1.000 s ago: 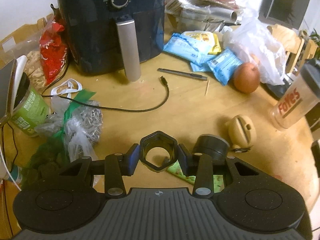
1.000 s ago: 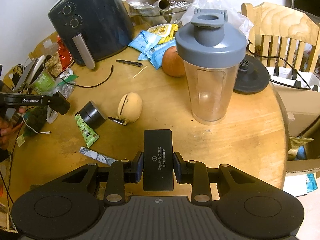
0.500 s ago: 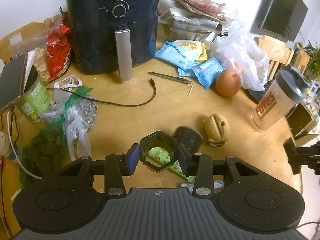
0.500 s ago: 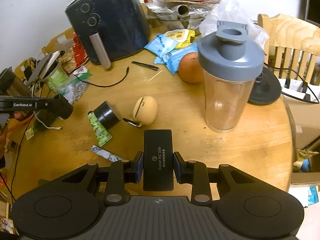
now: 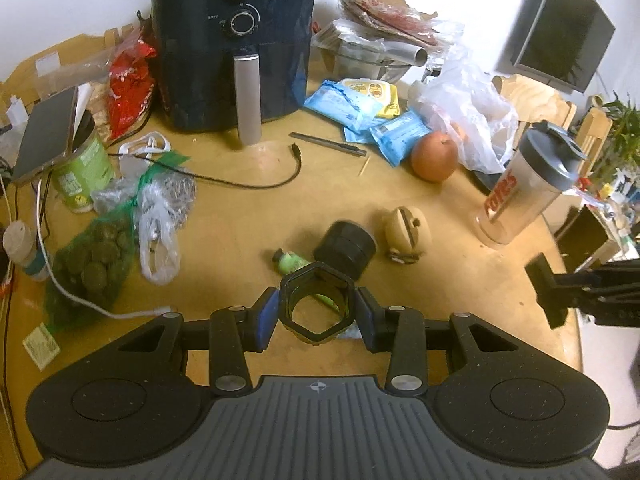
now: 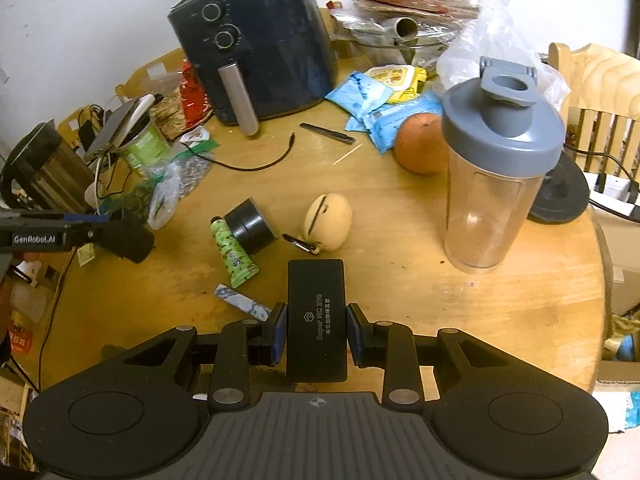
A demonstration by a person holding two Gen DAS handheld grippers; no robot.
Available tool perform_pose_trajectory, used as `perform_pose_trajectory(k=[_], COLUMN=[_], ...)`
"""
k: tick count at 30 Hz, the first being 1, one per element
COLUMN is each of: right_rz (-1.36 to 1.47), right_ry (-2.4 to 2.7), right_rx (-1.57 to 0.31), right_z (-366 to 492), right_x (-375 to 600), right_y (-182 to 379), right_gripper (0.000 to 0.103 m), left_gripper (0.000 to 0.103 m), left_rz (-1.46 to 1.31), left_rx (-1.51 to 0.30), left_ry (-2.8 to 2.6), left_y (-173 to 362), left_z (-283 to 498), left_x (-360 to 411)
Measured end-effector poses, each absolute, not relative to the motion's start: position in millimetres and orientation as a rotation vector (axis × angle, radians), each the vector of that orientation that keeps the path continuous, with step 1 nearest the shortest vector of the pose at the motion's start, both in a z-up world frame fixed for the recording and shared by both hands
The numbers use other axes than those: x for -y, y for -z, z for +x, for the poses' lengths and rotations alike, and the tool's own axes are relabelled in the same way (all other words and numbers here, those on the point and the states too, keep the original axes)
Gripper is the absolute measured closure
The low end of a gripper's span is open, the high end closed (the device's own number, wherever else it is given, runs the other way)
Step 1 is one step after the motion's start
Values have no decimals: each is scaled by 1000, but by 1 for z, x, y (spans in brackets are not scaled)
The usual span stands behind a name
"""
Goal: Organize objects
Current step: 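Carry the hexagonal cup to the box with the left tool while the right tool carries the case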
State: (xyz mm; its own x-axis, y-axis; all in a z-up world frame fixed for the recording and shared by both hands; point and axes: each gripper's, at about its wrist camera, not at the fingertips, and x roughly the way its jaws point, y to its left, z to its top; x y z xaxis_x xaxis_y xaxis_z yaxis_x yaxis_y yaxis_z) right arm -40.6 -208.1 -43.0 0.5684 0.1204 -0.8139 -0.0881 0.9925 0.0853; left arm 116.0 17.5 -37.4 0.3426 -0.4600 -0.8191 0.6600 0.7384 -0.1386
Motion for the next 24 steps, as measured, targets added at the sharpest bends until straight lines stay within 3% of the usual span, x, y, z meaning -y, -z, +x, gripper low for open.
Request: perform_pose_trajectory(k=[24], right_rz=[20], right_ry=[-210], right_rx=[-983], right_z=[-62], right_x=[202], right_y=[48], right_gripper=[69], left_gripper=[63], left_rz=[187], left_rx=[-1071], left_ry=[692], left_y=[52], left_z=[47], left_x=[-42])
